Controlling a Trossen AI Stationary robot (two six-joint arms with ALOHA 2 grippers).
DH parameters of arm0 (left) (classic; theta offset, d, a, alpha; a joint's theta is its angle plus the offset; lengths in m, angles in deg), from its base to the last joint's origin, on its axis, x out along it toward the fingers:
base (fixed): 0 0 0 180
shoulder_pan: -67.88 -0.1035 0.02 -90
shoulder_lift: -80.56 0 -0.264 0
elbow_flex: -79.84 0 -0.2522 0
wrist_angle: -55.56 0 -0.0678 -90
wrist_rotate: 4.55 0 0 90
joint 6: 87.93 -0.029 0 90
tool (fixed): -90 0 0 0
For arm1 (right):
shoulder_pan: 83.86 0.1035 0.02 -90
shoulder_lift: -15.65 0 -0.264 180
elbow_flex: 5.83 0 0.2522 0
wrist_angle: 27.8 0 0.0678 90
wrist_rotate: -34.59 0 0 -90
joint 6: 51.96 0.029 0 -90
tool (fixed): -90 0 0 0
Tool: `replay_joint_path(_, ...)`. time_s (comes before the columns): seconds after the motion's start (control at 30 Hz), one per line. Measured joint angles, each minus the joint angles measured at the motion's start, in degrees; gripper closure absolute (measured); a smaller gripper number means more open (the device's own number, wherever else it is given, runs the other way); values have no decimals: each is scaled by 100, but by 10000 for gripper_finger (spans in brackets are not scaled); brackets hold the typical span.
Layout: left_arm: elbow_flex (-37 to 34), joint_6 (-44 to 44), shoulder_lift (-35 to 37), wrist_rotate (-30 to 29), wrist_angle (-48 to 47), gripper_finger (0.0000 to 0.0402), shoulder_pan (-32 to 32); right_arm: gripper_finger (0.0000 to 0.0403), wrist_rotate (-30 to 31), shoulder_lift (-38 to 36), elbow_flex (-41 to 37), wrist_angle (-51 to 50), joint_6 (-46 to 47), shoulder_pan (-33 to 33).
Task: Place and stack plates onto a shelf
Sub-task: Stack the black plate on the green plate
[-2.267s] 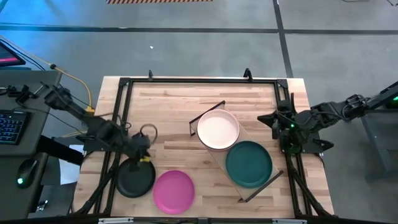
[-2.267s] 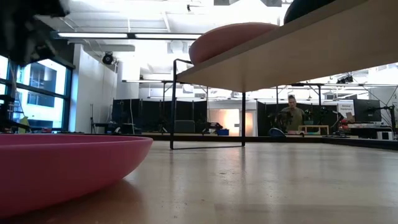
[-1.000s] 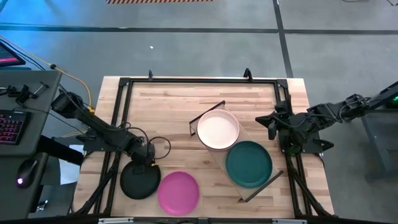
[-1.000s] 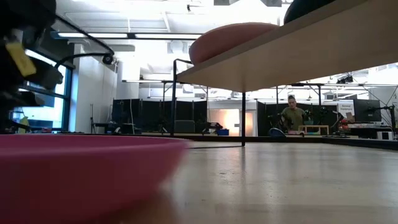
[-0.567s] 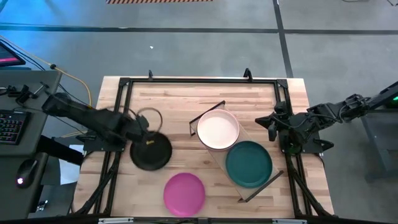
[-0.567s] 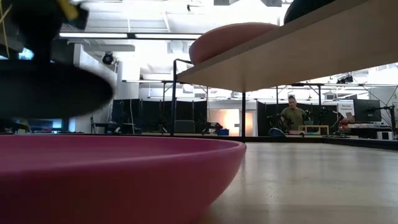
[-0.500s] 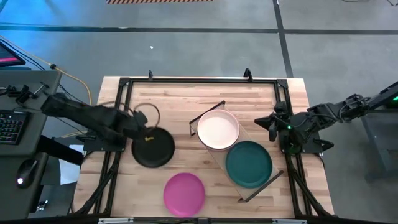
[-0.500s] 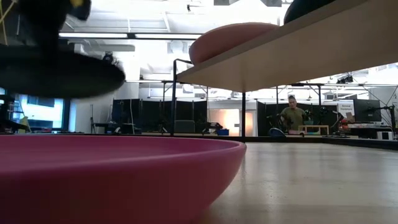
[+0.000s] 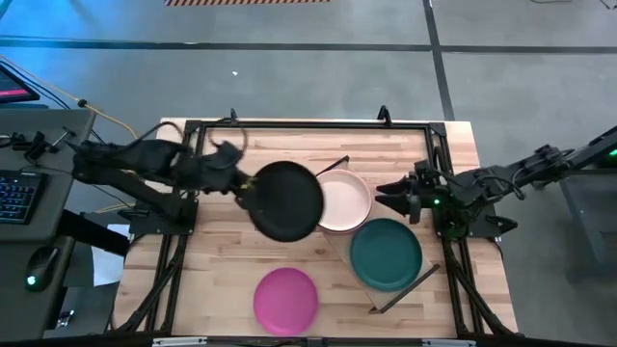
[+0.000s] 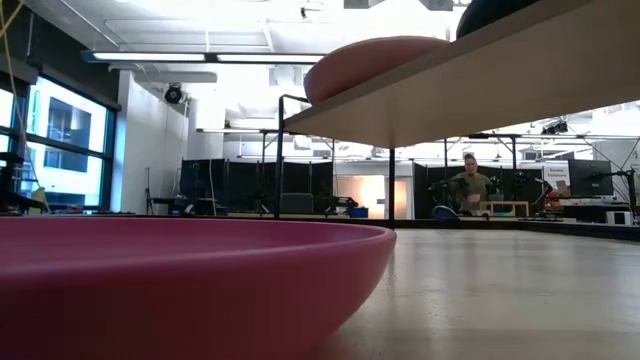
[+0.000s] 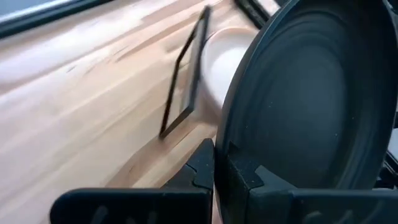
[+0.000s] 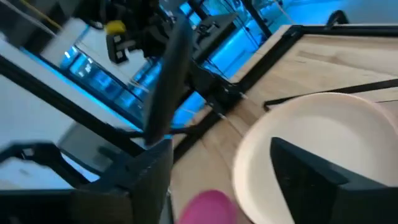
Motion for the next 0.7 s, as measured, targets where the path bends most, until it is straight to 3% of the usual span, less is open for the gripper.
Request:
replay_joint_path(0.17, 527, -586, -916, 95, 358, 401, -304, 127, -4, 325, 0, 749, 395, 0)
replay_joint_path(0.3, 741, -1033, -1463, 568, 1080, 401, -529, 126, -25, 526, 2, 812, 543, 0)
replay_joint_path(0.47, 807, -1245, -1872, 1068, 1635, 401, -740, 125, -297, 749, 2, 903, 725, 0)
replay_joint_path(0.7, 807, -1389, -2022, 1185, 1725, 397, -936, 147, -463, 841, 2, 948, 844, 0)
